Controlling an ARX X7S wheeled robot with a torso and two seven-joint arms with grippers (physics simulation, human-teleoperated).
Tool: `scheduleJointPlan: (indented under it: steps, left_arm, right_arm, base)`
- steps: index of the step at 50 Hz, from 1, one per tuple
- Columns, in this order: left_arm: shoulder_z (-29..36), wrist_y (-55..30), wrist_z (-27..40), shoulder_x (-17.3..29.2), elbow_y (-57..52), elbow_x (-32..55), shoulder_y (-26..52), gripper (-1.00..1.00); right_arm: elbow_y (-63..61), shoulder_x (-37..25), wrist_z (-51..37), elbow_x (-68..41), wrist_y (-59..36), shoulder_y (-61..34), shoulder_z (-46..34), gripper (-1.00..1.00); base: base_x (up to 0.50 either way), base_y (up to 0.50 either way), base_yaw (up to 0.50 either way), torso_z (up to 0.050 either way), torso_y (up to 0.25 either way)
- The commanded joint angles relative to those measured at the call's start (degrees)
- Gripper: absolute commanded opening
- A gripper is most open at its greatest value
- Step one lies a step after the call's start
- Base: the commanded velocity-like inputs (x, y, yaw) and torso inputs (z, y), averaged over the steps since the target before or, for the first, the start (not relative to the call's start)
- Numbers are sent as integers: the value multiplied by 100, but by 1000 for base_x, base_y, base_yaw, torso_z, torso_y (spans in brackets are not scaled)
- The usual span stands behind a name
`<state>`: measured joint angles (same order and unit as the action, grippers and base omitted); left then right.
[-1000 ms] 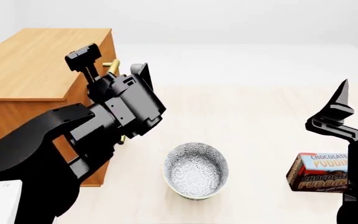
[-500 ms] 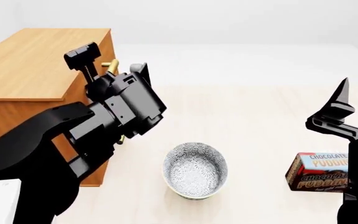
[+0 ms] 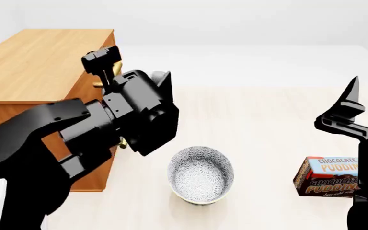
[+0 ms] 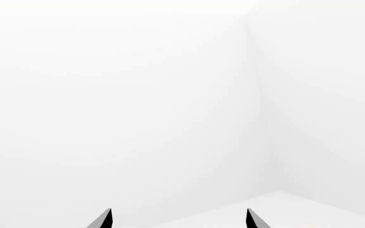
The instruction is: Put the butter at the back in the top drawer of the cabinet and close it.
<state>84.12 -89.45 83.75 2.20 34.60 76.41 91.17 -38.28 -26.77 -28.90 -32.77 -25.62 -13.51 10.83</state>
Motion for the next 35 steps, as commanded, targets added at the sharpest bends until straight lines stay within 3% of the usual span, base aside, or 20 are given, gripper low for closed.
scheduleJointPlan:
  steps: [1,2,3,4,5,6,7,21,22,26,35]
  left_arm:
    - [593,807,624,126,-1864,1463,966,100]
    - [-266,1438,-235,-219,-2489,604,107,100]
    - [-1126,1574,-1095,-219,-2738,-256,-753,100]
    - [-1985,986,-1954,-217,-2601,-1115,-1612,100]
    - [-2845,944,-2814,-200,-2738,-1974,-2472,100]
    - [-2892,959,-3673,-135,-3000,-2834,-3331,100]
    - [-2921,953,-4533,-77,-3202,-3693,-3658,100]
    - [-3604,516,-16565,123,-5615,-15725,-4289,100]
    - [-3670,506,-16863,120,-5753,-16585,-4341,100]
    - [-3938,443,-17005,72,-6403,-20023,-4552,100]
    - [-4433,295,-17207,-74,-7640,-20156,-4801,100]
  right_arm:
    - [1,-20,-22,-23,-22,-34,-9,100]
    - [-6,-20,-20,-20,-13,-16,-7,100]
    - [-13,-19,-19,-15,-3,2,-7,100]
    - [-20,-15,-16,-11,10,22,-6,100]
    - [-29,-11,-15,-6,22,43,-5,100]
    - [-34,-7,-14,2,36,59,-8,100]
    - [-39,-4,-13,6,44,72,-9,100]
    - [-103,2,90,-12,122,229,-106,100]
    - [-103,0,102,-26,123,227,-110,100]
    - [-99,-16,160,-74,135,225,-129,100]
    - [-147,-57,319,-162,201,307,-172,100]
  base:
    - [0,0,0,0,0]
    - [0,0,0,0,0]
    - [0,0,0,0,0]
    - [0,0,0,0,0]
    - [0,0,0,0,0]
    - [0,0,0,0,0]
    - [0,0,0,0,0]
    - [0,0,0,0,0]
    - [0,0,0,0,0]
    - [0,0,0,0,0]
    - [0,0,0,0,0]
